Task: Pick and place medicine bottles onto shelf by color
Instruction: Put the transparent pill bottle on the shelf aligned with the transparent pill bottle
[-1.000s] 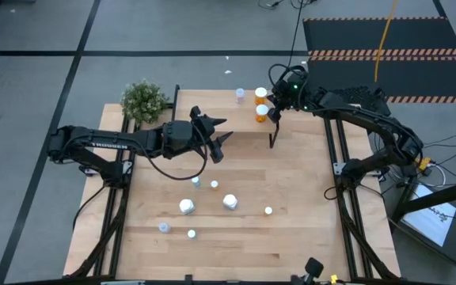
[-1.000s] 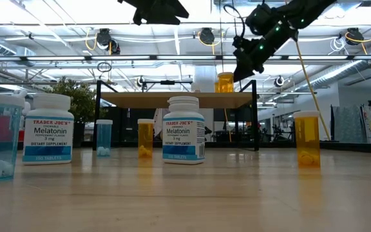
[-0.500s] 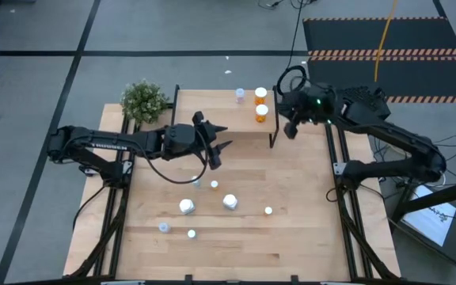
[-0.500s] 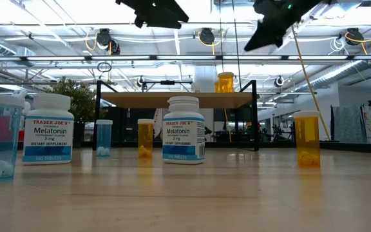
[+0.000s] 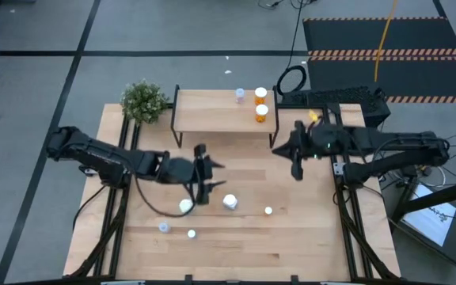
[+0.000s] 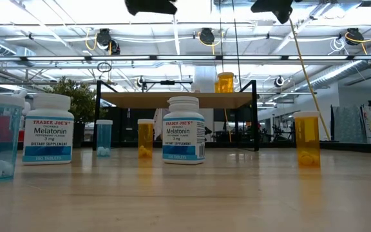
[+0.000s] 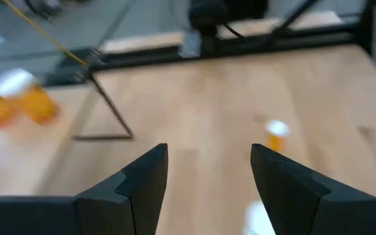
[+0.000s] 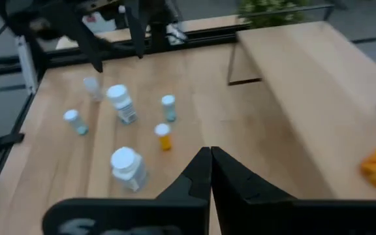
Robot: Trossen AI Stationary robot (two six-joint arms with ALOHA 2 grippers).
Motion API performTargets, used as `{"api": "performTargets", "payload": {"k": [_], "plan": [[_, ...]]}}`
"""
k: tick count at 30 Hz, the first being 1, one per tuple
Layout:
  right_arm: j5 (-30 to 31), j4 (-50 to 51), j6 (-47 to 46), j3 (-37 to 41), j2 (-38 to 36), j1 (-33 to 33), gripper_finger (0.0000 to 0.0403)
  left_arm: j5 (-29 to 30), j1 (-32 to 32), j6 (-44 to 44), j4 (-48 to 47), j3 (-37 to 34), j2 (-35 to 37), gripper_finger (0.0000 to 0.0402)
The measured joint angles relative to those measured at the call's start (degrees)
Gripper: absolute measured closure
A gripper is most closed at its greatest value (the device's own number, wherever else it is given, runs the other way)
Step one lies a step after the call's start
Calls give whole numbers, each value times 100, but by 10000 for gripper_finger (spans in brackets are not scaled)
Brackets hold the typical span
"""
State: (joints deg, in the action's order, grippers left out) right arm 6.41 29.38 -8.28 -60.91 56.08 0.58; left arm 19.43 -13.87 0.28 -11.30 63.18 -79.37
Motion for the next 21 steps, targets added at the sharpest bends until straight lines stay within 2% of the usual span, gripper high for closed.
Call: {"api": "performTargets", "payload": {"k": [3,9,14,21], "plan": [[258,-434,-103,341,4,505,403,22,-444,-531,-404,0,0,181],[254,-1433,-292,1036,6,1018,403,341,-1392,-1441,-1185,0,0,181],[259,-1372,-531,1084,-6,1129,403,360,-2112,-2336,-1905,0,0,181],[256,-1462,-536,1084,-13,1230,403,486,-2789,-3726,-2860,0,0,181]]}}
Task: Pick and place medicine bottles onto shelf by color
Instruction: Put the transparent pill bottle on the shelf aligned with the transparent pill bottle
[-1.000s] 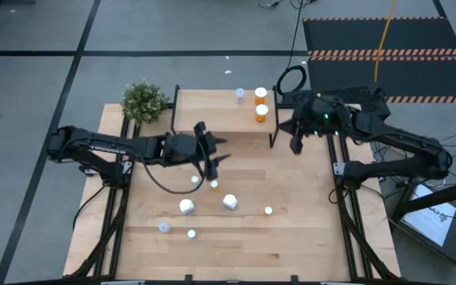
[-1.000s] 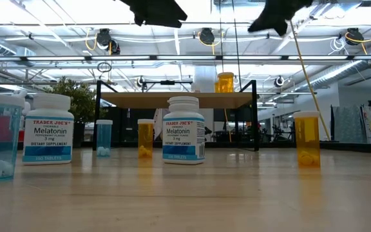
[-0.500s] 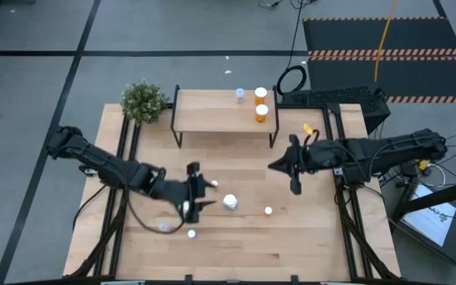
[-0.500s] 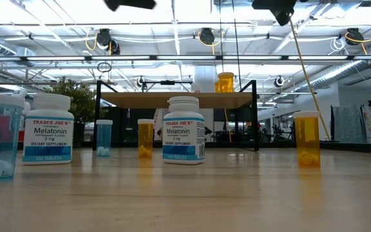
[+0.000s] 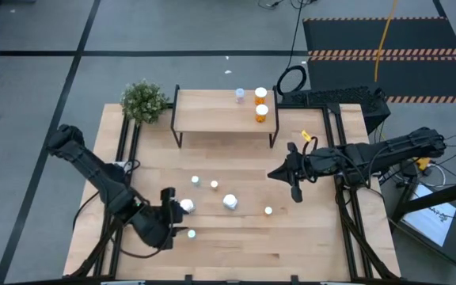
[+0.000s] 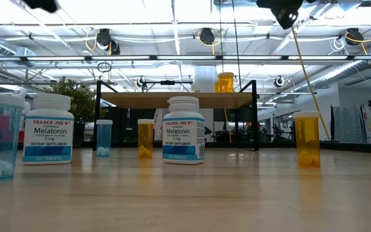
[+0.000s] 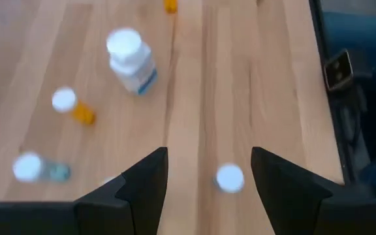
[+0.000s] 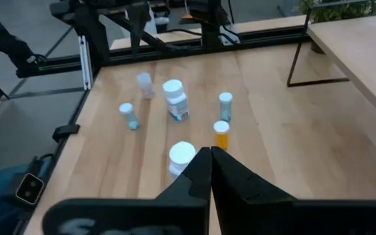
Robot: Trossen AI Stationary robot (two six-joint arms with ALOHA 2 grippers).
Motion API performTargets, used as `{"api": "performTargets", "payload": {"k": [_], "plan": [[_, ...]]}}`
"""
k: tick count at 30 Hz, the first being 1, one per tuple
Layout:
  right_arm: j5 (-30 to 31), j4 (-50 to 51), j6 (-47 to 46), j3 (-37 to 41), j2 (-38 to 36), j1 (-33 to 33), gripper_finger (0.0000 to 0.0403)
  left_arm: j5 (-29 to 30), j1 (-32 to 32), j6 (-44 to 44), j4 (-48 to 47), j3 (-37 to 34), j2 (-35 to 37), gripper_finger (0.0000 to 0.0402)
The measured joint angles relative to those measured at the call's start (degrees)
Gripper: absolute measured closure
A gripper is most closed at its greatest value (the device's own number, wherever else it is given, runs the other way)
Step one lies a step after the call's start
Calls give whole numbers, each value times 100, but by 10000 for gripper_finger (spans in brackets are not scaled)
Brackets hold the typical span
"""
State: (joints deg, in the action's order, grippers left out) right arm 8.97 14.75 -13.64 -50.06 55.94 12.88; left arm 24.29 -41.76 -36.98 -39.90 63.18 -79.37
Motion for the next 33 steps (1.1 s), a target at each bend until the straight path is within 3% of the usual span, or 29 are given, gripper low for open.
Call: {"api": "performTargets", "payload": {"k": [10,19,33], "plan": [[0,10,102,0,-2,0,403,-6,-826,-1476,-868,0,-28,188],[0,10,96,0,-2,0,403,44,-1462,-2394,-1034,0,-28,215],[0,19,102,0,-2,0,403,383,-1786,-3162,-1651,0,-565,125]]}}
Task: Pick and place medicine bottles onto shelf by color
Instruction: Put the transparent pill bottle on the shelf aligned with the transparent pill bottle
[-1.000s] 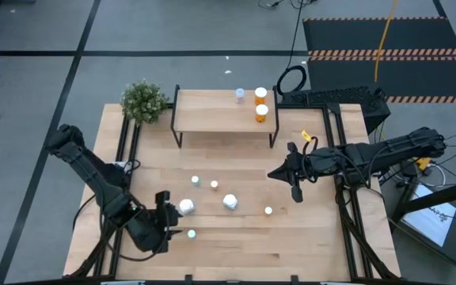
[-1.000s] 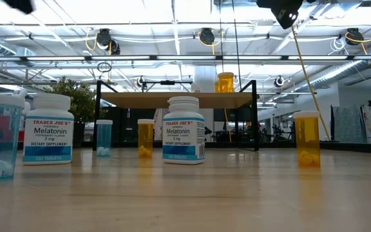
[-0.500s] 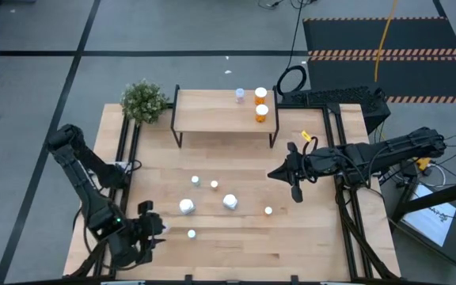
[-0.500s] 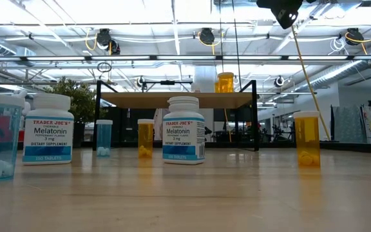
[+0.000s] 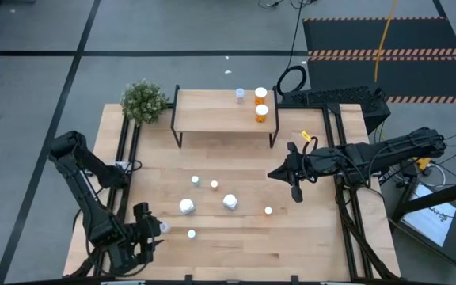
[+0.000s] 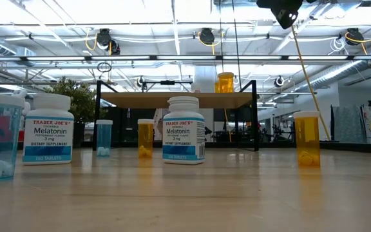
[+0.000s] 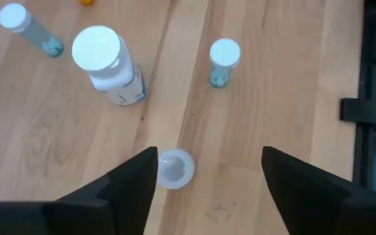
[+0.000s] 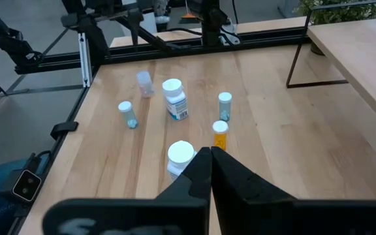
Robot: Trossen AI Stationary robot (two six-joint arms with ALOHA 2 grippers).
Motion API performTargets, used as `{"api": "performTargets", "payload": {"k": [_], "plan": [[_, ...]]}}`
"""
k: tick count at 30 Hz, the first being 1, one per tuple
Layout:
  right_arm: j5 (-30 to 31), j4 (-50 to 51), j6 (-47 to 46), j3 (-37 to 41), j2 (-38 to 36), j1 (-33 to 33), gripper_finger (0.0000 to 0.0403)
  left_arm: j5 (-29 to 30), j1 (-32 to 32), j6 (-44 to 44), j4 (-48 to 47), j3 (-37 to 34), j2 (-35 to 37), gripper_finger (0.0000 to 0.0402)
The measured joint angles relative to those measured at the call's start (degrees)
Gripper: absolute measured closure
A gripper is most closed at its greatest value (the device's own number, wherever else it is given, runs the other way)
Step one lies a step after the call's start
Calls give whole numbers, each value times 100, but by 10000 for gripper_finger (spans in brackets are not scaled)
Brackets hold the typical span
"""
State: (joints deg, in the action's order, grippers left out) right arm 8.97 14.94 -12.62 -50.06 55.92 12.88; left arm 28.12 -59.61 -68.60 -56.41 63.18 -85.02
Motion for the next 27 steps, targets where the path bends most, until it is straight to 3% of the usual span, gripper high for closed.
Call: {"api": "performTargets", "payload": {"k": [6,27], "plan": [[-1,4,2,0,0,0,403,-2,0,-203,-4,0,-210,100],[-2,17,7,0,0,0,403,66,-251,-1136,-52,-119,-648,105]]}}
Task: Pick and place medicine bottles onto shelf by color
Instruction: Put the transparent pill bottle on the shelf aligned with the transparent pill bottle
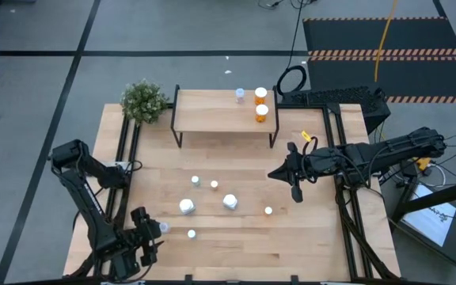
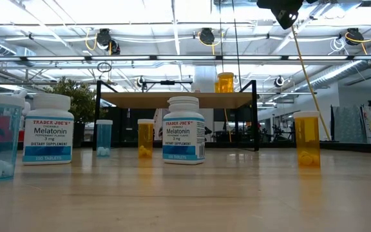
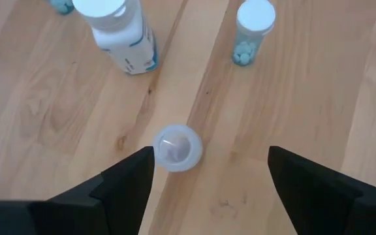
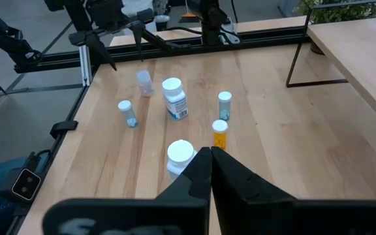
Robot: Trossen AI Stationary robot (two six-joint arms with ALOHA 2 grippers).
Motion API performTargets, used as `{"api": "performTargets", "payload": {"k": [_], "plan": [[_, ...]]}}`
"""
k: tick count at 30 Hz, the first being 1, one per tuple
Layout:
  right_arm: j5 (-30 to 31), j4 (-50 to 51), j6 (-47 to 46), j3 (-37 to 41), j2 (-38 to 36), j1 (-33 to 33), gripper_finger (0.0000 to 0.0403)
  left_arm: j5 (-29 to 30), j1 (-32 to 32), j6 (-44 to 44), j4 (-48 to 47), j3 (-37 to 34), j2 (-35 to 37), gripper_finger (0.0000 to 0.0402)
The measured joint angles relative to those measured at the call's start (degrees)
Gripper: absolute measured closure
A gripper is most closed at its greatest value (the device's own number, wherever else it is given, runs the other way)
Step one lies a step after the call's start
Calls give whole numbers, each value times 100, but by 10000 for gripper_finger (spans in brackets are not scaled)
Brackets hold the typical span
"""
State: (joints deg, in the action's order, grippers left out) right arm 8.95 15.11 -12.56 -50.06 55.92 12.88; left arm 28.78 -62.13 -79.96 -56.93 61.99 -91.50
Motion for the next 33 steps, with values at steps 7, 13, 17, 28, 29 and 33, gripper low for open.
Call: {"api": "performTargets", "payload": {"k": [7,13,17,28,29,33], "plan": [[0,-7,22,0,0,0,403,14,0,-164,139,-315,0,105],[0,-7,22,0,0,0,403,85,0,-98,837,-735,0,105],[0,-7,22,0,0,0,403,127,0,-125,1059,-1004,0,105],[0,0,41,0,0,0,403,482,0,-114,1198,-1262,0,105],[0,0,44,0,0,0,403,490,0,-113,1224,-1278,0,106],[0,0,107,0,0,0,403,635,0,-71,1476,-1407,0,106]]}}
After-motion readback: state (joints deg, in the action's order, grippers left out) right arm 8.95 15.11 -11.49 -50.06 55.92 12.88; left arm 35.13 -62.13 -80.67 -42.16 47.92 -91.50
